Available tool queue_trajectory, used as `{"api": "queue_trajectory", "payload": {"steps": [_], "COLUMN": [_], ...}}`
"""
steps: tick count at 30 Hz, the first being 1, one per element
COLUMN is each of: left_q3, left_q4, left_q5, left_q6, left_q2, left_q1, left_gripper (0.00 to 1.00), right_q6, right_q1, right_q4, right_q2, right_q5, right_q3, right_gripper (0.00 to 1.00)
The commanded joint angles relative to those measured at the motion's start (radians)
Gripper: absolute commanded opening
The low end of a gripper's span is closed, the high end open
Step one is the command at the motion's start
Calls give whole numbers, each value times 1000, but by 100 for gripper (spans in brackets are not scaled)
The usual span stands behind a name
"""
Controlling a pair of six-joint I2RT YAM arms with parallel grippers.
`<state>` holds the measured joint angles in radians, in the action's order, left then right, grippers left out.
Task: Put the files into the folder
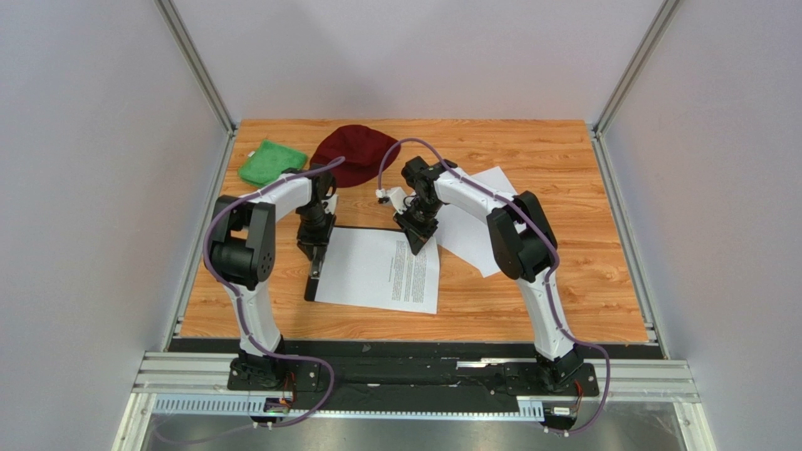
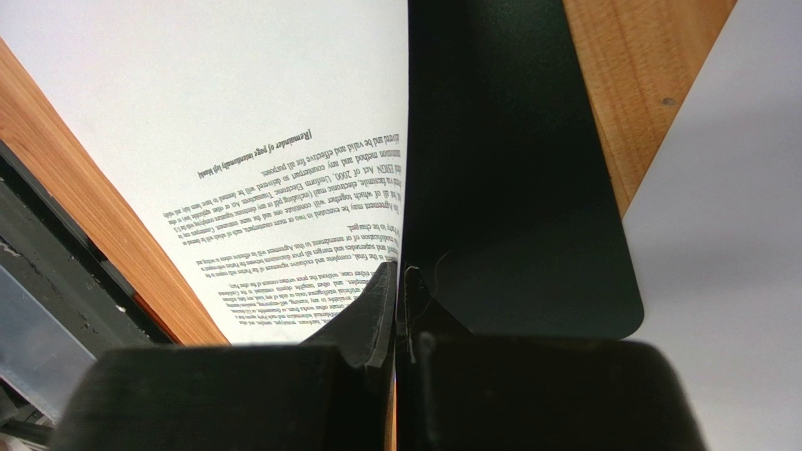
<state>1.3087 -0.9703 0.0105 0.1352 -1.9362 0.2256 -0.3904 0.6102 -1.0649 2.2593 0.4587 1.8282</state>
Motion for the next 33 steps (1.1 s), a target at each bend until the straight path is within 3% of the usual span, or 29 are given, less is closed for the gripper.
{"api": "queue_trajectory", "payload": {"steps": [1,17,33], "left_q3": [-8,-89,-150], "left_q4": [15,140,211], "left_q5": [-43,-99,-158], "left_q6": [-5,40,17], "left_q2": [74,125,181], "left_q1": [-3,-42,-45], "left_gripper": [0,0,0], "right_q6": [-13,73,41], "right_q1": [2,2,20], "right_q4": [17,344,303], "right_q2": [14,-176,-142], "right_q5": [-15,-100,-117], "right_q3": [31,-299,-216], "right_gripper": [0,0,0]}}
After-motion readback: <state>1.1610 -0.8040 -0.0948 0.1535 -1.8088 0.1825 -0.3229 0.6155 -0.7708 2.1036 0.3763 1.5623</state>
